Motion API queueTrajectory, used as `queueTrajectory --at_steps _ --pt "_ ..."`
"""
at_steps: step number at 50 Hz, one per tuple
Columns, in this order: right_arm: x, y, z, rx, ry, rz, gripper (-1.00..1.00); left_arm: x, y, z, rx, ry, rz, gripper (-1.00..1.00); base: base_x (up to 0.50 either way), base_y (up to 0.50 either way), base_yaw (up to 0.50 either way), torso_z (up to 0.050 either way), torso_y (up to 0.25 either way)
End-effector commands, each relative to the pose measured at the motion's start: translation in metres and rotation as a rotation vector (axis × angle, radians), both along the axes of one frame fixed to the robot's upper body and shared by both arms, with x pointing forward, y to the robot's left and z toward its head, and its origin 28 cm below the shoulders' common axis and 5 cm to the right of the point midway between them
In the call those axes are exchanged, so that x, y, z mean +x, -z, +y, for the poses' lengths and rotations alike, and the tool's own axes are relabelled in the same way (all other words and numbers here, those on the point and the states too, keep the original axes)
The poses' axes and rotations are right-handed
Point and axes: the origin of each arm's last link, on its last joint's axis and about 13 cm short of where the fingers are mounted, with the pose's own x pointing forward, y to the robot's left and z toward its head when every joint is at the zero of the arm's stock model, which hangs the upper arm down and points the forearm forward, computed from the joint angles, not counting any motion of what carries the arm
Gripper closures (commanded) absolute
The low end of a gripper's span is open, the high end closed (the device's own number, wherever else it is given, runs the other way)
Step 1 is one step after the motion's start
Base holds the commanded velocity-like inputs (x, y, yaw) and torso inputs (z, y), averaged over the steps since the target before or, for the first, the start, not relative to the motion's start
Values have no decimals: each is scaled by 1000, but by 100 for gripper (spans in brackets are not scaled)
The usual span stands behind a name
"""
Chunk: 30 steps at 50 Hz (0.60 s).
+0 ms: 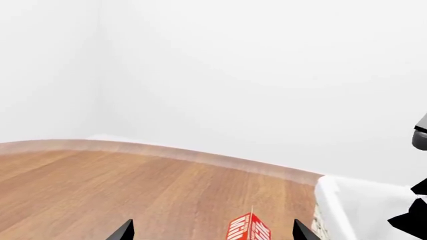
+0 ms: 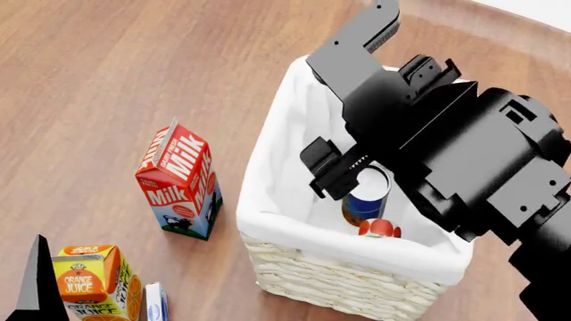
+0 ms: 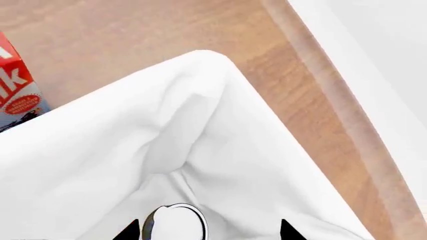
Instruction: Pick up the alphabet soup and the tomato sauce, and put them in the basket.
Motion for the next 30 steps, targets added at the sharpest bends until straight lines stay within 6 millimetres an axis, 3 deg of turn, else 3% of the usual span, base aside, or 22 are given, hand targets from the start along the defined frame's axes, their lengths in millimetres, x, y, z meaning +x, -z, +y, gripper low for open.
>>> queueTrajectory --at_steps 1,22,24,30 --pt "-18 2 7 58 -50 -117 -100 3 -1 0 -10 13 -25 -100 0 0 0 0 0" --pt "-62 -1 -7 409 13 -404 -100 2 0 -1 -7 11 -21 -100 0 0 0 0 0" --pt "-72 -4 -8 489 26 -491 -100 2 0 -1 -7 11 -22 -100 0 0 0 0 0" --pt "-87 4 -8 527 53 -567 -100 2 -1 -1 -9 13 -24 -100 0 0 0 0 0"
